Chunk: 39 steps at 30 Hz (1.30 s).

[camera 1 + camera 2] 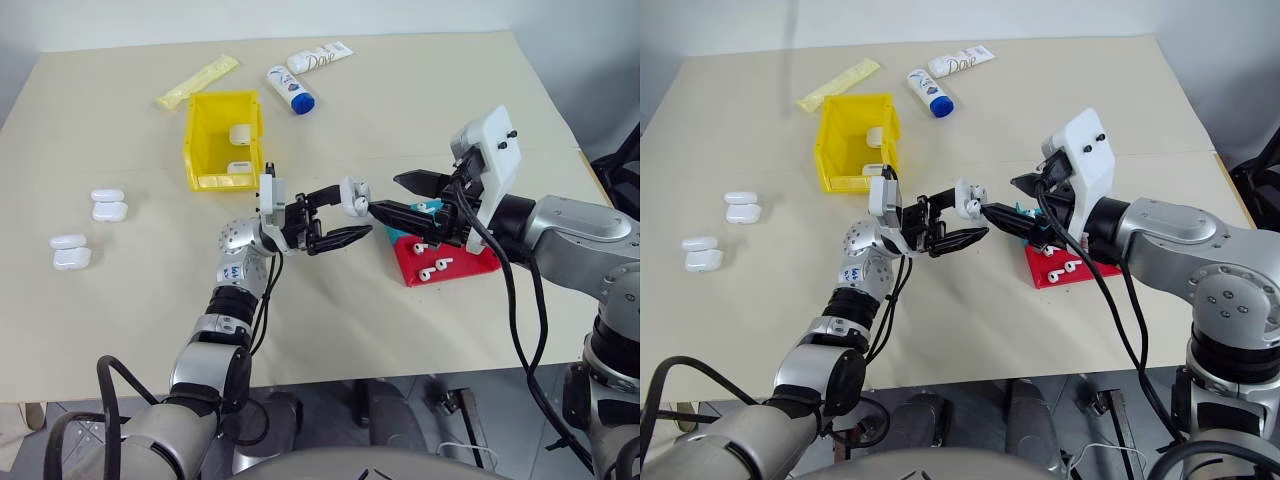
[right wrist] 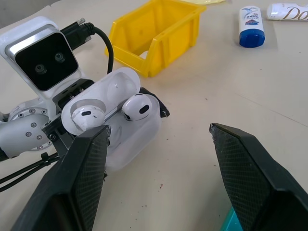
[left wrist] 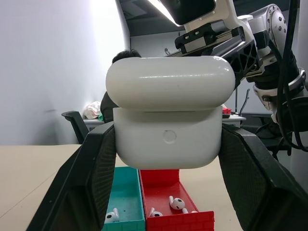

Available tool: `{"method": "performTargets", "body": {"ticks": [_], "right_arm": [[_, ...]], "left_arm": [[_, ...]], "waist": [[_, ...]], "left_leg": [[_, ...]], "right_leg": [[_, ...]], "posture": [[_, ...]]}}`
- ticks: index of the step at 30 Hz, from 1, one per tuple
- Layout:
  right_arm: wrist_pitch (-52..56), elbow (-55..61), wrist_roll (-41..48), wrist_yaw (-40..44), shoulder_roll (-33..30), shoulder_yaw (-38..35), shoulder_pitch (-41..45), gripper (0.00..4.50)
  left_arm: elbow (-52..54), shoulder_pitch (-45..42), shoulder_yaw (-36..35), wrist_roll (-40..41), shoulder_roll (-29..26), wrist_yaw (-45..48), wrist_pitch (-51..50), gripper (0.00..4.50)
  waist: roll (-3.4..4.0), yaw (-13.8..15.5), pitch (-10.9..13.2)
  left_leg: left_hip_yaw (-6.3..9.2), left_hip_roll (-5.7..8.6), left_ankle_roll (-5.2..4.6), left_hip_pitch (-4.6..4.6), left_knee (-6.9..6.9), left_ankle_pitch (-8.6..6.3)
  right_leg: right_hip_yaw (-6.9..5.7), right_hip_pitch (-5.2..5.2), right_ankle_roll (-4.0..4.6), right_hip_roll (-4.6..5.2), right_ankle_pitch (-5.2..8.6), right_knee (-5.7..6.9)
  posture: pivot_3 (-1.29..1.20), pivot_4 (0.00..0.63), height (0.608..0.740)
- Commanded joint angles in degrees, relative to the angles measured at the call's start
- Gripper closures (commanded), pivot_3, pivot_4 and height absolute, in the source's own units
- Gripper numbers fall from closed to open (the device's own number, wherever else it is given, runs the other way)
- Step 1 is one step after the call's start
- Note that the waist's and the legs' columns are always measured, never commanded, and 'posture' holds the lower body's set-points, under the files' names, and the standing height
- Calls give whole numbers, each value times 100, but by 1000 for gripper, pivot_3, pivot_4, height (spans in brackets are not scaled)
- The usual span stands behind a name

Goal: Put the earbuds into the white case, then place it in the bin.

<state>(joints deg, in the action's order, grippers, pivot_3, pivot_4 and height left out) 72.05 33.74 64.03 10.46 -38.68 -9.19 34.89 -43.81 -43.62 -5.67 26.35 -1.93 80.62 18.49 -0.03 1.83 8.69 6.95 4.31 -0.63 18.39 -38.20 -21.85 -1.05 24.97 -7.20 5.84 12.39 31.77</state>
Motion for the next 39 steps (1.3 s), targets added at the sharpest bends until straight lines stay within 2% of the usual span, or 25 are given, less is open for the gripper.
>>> {"method": "performTargets", "body": {"ticks": [1,22,39], "right_arm": [[23,236,137,-51,-93,-56,17,1047],[57,335,309,-153,-327,-91,-53,1047],[6,162,611,-554,-157,44,638,1047]], "left_arm": [[13,-99,-4,-8,34,-40,78,1712],[-136,-166,-14,-6,37,-2,175,1712],[-156,-113,7,-34,63,76,303,1712]], "waist": [[0,1,0],[0,2,0],[0,1,0]], "left_leg": [[0,0,0,0,0,0],[0,0,0,0,0,0],[0,0,0,1,0,0]], "right_leg": [[0,0,0,0,0,0],[0,0,0,0,0,0],[0,1,0,1,0,-1]], "posture": [[0,150,740],[0,150,740],[0,150,740]]}}
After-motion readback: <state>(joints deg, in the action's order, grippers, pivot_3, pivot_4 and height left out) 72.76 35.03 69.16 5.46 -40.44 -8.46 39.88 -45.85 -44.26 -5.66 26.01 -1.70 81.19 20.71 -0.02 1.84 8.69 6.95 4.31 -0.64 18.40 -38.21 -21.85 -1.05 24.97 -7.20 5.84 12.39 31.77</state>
